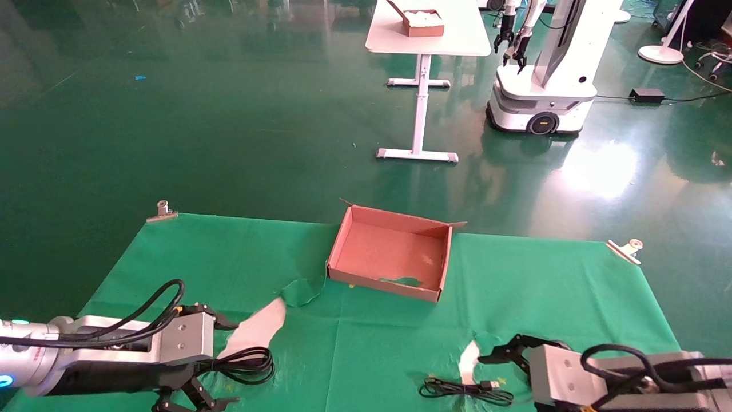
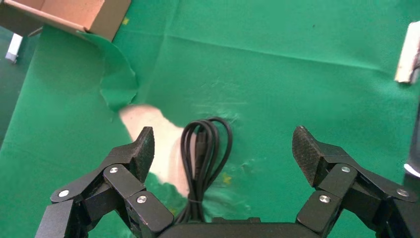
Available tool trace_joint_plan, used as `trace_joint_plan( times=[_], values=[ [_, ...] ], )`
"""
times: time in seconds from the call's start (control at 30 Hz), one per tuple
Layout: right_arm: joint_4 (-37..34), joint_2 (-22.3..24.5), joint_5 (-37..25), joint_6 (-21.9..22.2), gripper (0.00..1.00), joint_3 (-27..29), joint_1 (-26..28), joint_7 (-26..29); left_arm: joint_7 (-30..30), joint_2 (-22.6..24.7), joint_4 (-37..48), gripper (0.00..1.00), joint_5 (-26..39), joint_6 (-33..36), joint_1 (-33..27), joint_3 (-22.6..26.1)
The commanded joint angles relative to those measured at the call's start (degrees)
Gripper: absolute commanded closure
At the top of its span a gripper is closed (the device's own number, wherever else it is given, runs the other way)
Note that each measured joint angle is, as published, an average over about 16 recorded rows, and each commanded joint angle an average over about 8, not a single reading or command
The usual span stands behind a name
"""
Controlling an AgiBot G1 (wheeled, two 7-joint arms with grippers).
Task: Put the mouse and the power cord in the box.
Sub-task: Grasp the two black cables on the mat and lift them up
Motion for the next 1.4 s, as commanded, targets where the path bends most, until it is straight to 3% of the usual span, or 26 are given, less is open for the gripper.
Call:
trace_joint_plan(
  times=[0.03,0.2,0.57,1.0,1.2,1.4],
  values=[
    [-0.1,-0.15,-0.43,0.09,0.0,-0.12,0.07,0.08,-0.11,0.18,0.17,0.0,0.57,-0.13,-0.22,0.16],
    [-0.25,0.07,-0.09,0.24,0.0,0.09,0.01,0.37,0.11,1.14,0.14,0.0,3.5,-1.24,-0.06,1.25],
    [0.14,0.64,-0.64,0.9,0.0,0.11,-0.13,2.25,1.38,10.14,9.56,0.0,21.67,-10.76,-0.64,7.47],
    [0.48,0.89,-1.79,1.05,0.0,-0.25,0.02,2.86,5.14,14.64,18.59,0.0,25.73,-15.35,-2.31,9.04],
    [-0.6,-1.59,-8.92,1.6,0.0,-3.06,2.22,2.33,5.17,15.42,19.82,0.0,27.01,-15.79,-2.79,9.54],
    [-6.44,-8.64,-20.49,2.88,0.0,-8.23,6.86,0.64,5.22,15.53,20.03,0.0,27.05,-15.79,-2.89,9.57]
  ],
)
